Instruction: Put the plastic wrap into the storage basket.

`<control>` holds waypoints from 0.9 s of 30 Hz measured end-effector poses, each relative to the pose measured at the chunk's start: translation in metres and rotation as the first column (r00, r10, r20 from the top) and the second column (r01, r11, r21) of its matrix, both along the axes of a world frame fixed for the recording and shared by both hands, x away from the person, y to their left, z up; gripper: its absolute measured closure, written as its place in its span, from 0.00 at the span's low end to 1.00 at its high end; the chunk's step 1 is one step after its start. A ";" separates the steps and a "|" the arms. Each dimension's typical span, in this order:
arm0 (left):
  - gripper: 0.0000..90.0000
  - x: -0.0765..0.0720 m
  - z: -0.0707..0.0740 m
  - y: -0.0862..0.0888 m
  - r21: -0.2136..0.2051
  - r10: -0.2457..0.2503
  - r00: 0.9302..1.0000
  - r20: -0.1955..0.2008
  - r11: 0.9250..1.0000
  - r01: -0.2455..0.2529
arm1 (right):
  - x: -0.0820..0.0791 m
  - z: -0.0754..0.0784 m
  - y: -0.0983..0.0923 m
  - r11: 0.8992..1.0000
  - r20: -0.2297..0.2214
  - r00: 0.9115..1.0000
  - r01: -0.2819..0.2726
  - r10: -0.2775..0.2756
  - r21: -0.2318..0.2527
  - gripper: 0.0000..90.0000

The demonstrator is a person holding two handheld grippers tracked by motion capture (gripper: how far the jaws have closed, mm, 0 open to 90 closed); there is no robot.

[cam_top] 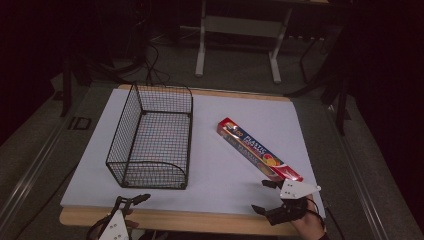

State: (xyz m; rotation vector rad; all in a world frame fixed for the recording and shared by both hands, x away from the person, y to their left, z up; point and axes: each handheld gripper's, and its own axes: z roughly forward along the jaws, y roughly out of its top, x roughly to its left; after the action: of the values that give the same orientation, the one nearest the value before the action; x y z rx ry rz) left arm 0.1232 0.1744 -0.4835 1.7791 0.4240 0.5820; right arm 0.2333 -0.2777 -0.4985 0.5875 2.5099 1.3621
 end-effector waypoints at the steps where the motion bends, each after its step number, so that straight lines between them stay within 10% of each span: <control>1: 0.00 0.000 0.000 0.000 -0.004 -0.001 1.000 0.002 1.000 0.001 | 0.000 0.000 0.000 1.000 -0.005 1.000 -0.007 0.007 0.009 0.16; 12: 0.00 -0.001 -0.001 -0.005 0.017 -0.018 1.000 0.000 1.000 0.018 | -0.004 0.015 0.007 0.999 -0.068 0.997 -0.030 0.028 -0.030 0.14; 27: 0.00 0.000 -0.002 -0.004 0.015 -0.027 1.000 -0.006 1.000 0.027 | -0.002 0.046 0.006 0.999 -0.003 1.000 -0.013 0.013 0.030 0.11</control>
State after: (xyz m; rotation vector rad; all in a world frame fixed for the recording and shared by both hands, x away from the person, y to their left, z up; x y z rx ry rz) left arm 0.1233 0.1699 -0.4854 1.7985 0.3996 0.5629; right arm 0.2310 -0.2721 -0.4528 0.5809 2.5041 1.4064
